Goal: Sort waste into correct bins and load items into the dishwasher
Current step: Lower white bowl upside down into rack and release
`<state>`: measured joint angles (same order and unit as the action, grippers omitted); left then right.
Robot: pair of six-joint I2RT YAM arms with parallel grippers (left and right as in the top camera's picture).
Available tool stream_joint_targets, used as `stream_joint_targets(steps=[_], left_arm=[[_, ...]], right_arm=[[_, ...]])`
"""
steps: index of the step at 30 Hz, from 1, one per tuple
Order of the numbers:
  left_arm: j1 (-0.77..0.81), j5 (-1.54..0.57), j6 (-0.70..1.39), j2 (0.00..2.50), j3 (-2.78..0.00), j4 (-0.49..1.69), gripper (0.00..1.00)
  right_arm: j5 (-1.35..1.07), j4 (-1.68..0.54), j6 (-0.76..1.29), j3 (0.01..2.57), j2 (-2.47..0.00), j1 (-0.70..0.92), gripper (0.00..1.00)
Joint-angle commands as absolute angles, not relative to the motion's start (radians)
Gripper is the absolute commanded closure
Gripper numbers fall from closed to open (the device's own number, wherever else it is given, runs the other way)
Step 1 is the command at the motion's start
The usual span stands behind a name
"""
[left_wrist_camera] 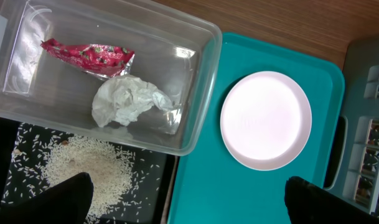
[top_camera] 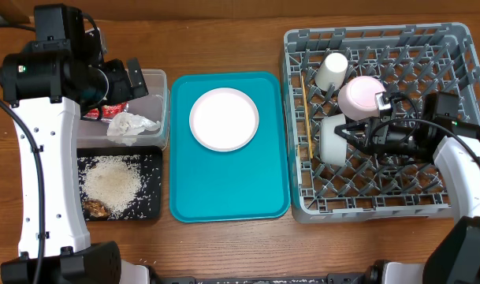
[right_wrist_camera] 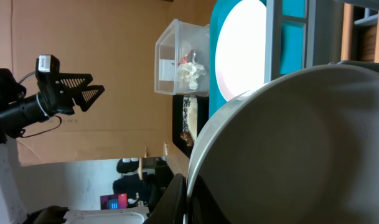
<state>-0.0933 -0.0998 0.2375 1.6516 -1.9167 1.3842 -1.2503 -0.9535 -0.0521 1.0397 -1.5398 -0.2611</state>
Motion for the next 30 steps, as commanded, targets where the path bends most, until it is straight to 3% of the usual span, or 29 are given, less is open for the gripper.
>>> stream_joint_targets(steps=[1, 13, 26, 30], left_arm=[[-0.091, -0.094, 0.251, 1.659, -1.917, 1.383, 0.00], [-0.091, -0.094, 0.251, 1.659, -1.917, 1.383, 0.00], [-0.091, -0.094, 0.251, 1.659, -1.917, 1.383, 0.00], [-0.091, -0.094, 0.251, 1.659, -1.917, 1.383, 0.00]], right_arm=[[-1.275, -0.937, -0.049, 1.035, -1.570, -0.266, 0.96], [-1.156, -0.928, -0.048, 1.035, -1.605, -0.405, 0.95], [-1.090, -0.882, -0.043, 1.035, -1.605, -0.491, 0.60], [-0.951, -0.800, 0.157, 1.036, -1.605, -0.491, 0.58]])
